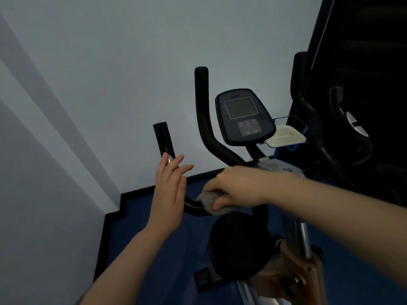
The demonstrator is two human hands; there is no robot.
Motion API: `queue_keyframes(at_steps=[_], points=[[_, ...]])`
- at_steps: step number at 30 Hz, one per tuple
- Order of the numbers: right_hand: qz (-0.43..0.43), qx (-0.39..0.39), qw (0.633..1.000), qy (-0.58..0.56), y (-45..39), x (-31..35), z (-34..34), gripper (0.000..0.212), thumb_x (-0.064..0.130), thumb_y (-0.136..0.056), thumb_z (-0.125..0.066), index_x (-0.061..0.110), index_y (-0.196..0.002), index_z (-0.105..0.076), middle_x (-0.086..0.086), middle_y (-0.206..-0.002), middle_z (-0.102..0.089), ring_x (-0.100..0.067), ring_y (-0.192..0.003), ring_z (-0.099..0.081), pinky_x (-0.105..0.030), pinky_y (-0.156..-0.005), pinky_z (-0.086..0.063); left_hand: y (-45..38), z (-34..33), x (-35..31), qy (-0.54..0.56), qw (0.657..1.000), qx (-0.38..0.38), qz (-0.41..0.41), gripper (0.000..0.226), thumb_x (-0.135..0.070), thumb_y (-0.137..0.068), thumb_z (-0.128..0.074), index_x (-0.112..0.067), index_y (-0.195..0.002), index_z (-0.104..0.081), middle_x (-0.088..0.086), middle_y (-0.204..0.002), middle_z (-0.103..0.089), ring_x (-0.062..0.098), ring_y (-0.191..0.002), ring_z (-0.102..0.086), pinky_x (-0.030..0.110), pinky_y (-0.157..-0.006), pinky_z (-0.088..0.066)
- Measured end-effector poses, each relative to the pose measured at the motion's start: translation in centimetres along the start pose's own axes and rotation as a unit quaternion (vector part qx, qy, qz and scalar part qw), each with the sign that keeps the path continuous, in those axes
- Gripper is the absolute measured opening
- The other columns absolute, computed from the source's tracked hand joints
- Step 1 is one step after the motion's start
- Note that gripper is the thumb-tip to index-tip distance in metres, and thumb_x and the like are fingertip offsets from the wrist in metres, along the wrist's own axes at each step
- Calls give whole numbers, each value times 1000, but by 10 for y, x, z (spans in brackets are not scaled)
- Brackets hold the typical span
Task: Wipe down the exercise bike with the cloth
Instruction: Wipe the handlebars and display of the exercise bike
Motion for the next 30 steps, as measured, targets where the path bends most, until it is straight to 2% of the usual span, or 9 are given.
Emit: queue_keyframes(at_steps=[2, 4, 6, 9, 12, 16, 20, 25, 30], points=[[-12, -3, 1000, 27, 4, -6, 2, 29, 42, -91, -61, 25, -114, -61, 14, -74, -43, -8, -75, -45, -28, -68, -33, 0, 1, 1, 0, 1000, -4, 0, 33, -23, -104, -30, -26, -127, -53, -4, -150, -38, 10, -150, -7, 16, -118, -9], [-18, -9, 999, 30, -5, 2, 1, 21, 42, -93, -59, 21, -95, -59, 11, -72, -44, -9, -71, -45, -29, -66, -32, 0, 2, 2, 0, 1000, -17, 3, 33, -17, -103, -31, -26, -126, -54, -4, -149, -39, 11, -150, -8, 16, -118, -9], [-22, 0, 1000, 17, -16, 9, -5, 24, 40, -94, -58, 18, -86, -53, 6, -72, -47, -14, -74, -49, -31, -64, -32, 0, 1, 3, 2, 1000, -25, 5, 32, -15, -103, -32, -26, -125, -54, -4, -148, -39, 12, -150, -9, 17, -118, -10], [-19, 2, 1000, -20, -7, 3, 0, 24, 41, -94, -60, 17, -94, -59, 5, -76, -52, -14, -75, -51, -31, -63, -35, 1, 0, 3, 0, 1000, -17, 5, 33, -26, -104, -29, -27, -125, -53, -6, -149, -37, 11, -150, -9, 18, -119, -10], [-29, -14, 999, 19, 8, -9, 3, 29, 47, -91, -60, 23, -106, -63, 9, -81, -53, -10, -77, -48, -30, -65, -35, 1, 1, 1, -2, 1000, -10, 2, 35, -30, -103, -27, -28, -126, -53, -7, -149, -37, 11, -150, -8, 17, -119, -10], [-53, -33, 996, 62, -11, 4, -3, 27, 48, -94, -54, 22, -87, -53, 3, -80, -53, -18, -80, -55, -33, -65, -38, 0, 2, 2, 5, 1000, -20, 10, 35, -28, -103, -27, -26, -125, -54, -5, -149, -39, 12, -150, -9, 20, -120, -11], [-48, -42, 993, -101, -6, 4, -7, 31, 45, -95, -56, 21, -113, -64, -3, -102, -68, -19, -94, -60, -37, -83, -48, 3, 1, 0, 2, 1000, -8, 9, 34, -29, -102, -27, -25, -123, -54, -3, -149, -38, 11, -150, -9, 17, -119, -10], [-24, -106, 992, -56, 19, 7, -6, 43, 40, -94, -58, 33, -137, -53, -1, -121, -66, -19, -108, -59, -38, -90, -47, 3, 2, 1, -26, 999, 18, 1, 35, -32, -103, -26, -26, -125, -53, -5, -151, -36, 14, -151, -8, 18, -120, -8], [-35, -129, 990, -42, 23, 4, -7, 43, 38, -95, -56, 33, -138, -51, -2, -129, -62, -23, -113, -57, -39, -90, -47, 2, 4, -3, -46, 999, 20, 9, 29, -28, -105, -31, -29, -124, -54, -6, -150, -37, 13, -150, -10, 18, -119, -9]])
Point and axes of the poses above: each hand's wrist, its own y-axis away from the middle knuckle, its own z-axis out of the back of the hand, x = y × z, the point moved 9 cm from there along -y, towards the middle knuckle
